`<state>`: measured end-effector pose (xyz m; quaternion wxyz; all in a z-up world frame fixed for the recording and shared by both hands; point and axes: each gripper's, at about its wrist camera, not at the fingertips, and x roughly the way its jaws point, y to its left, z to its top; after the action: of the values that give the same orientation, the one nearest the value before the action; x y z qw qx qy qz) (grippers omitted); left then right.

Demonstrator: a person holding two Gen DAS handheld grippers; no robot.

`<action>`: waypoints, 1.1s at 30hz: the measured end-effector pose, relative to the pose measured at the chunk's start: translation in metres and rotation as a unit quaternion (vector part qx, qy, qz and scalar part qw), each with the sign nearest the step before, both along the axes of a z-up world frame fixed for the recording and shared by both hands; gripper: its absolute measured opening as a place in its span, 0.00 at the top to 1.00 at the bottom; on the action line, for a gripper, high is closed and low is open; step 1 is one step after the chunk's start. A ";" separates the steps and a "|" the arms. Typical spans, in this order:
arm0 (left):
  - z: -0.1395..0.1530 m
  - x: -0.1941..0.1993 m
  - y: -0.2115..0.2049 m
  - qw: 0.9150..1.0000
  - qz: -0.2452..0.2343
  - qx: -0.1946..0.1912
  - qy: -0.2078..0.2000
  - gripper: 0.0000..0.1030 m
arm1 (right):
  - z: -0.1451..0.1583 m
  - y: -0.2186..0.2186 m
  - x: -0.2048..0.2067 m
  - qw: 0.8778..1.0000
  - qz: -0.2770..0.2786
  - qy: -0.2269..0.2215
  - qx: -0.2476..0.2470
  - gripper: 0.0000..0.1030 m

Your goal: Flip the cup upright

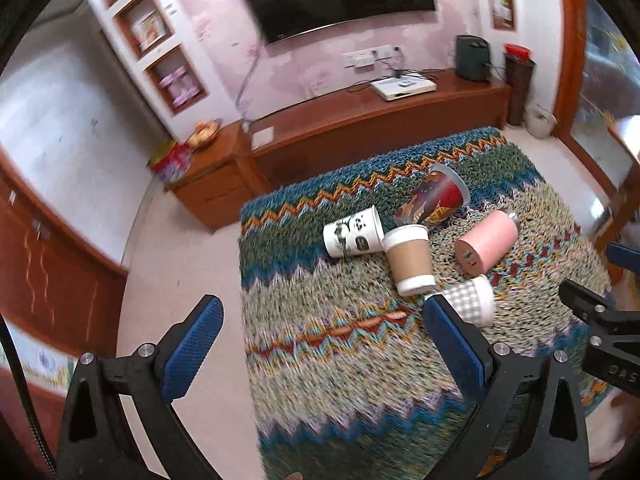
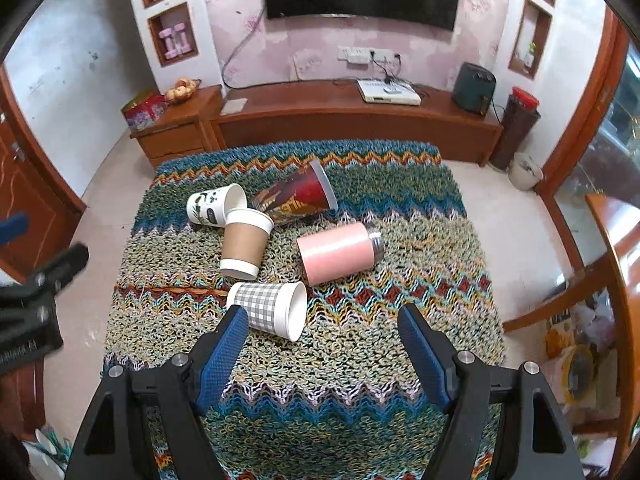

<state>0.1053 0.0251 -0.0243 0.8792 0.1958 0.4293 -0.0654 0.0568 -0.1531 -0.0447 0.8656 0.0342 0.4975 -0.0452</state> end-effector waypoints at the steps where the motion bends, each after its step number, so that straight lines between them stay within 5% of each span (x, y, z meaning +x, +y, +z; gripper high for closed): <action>1: -0.005 0.007 0.000 1.000 -0.017 0.009 0.002 0.02 | -0.004 0.001 0.002 1.000 -0.004 0.004 0.001 0.24; 6: -0.033 0.040 -0.004 0.989 -0.134 0.056 0.011 0.02 | -0.023 0.011 0.013 0.999 -0.031 0.025 -0.001 0.24; 14: -0.098 0.087 -0.014 0.945 -0.294 0.133 0.056 0.02 | -0.056 0.020 0.018 0.995 -0.078 0.059 -0.004 0.24; 20: -0.133 0.115 -0.023 0.919 -0.349 0.163 0.081 0.02 | -0.078 0.026 0.020 0.991 -0.103 0.080 -0.004 0.24; 33: -0.173 0.160 -0.045 0.881 -0.412 0.194 0.128 0.02 | -0.104 0.026 0.020 0.983 -0.147 0.109 -0.006 0.24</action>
<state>0.2654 -0.0201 -0.1973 0.6548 0.5117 0.4225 -0.3619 0.0771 -0.1273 -0.1485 0.7902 0.0964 0.5783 -0.1784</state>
